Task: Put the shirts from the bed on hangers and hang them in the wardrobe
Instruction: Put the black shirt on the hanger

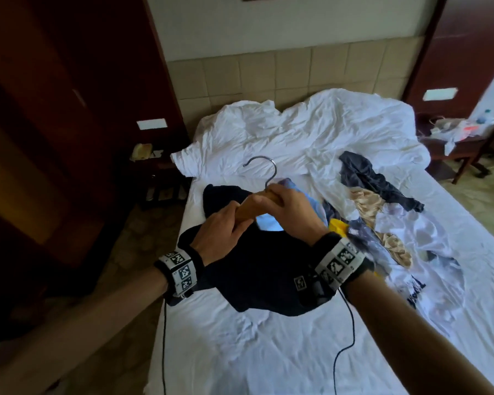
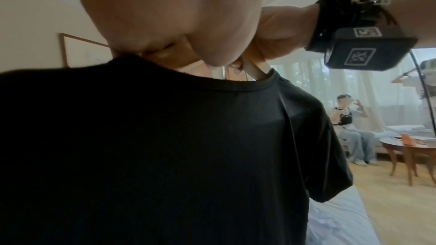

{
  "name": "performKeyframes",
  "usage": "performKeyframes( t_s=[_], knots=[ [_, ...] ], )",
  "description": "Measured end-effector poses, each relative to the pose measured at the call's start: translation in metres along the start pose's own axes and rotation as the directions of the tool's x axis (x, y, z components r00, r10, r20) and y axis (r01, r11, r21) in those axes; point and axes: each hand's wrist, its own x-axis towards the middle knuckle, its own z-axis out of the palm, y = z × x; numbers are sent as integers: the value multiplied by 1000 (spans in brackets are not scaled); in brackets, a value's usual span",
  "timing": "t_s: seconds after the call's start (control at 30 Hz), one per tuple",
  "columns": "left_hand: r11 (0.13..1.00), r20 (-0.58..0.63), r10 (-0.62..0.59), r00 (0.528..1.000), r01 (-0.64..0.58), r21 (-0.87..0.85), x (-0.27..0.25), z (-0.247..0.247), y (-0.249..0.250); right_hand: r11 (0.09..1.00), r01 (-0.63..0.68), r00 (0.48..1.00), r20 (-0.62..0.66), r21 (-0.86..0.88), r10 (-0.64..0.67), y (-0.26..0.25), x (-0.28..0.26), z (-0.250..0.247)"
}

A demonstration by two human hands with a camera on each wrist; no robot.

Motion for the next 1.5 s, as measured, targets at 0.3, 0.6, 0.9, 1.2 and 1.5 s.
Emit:
performKeyframes(
  t_s=[0.3,0.6,0.9,1.2,1.5],
  knots=[
    [936,-281,-259,924,312,161,-84,-116,-49,990,44,993,107,131,-58,-130,33,96],
    [852,-469,-374,800,497,167,-225,-265,-96,842,-149,890,442,519,-115,-324,23,223],
    [853,-639,-368,675,519,57,-428,-403,-158,807,-150,716,626,571,-310,-494,-13,373],
    [703,-666,-521,534,710,20,-596,-463,-169,759,-288,557,747,584,-363,-631,-77,540],
    [595,-684,-671,285,758,-268,-768,-536,-216,754,-301,261,811,584,-524,-778,-171,714]
  ],
)
